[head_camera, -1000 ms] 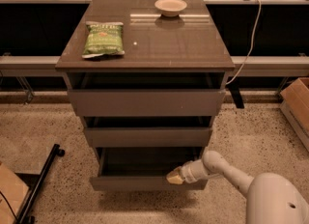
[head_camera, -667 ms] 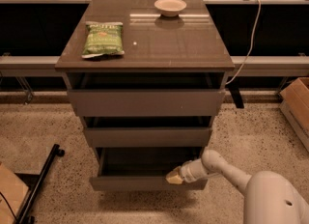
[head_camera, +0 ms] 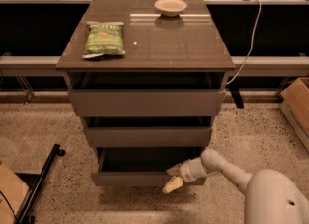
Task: Open bottom drawer
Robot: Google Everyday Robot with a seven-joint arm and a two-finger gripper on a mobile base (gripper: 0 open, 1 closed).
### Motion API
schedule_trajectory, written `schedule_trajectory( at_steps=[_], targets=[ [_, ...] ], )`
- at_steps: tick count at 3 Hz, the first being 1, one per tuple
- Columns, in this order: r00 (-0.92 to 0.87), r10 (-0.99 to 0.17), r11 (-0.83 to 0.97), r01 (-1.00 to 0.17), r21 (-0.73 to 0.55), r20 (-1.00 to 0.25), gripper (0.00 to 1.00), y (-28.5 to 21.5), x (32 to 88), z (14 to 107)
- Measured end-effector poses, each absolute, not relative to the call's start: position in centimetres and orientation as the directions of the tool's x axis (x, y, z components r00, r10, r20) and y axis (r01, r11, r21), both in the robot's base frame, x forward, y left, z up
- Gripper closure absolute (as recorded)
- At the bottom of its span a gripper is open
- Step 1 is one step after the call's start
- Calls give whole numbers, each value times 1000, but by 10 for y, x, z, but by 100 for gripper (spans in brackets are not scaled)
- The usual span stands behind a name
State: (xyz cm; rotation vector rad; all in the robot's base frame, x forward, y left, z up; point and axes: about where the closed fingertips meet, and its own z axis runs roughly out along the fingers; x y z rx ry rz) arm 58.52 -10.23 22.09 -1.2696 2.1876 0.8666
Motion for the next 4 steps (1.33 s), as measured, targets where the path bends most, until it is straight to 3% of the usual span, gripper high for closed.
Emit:
schedule_trajectory(
  at_steps=[4],
  targets=[
    [-466,-589,374,-882,288,-660,0,-96,584,226]
  ],
)
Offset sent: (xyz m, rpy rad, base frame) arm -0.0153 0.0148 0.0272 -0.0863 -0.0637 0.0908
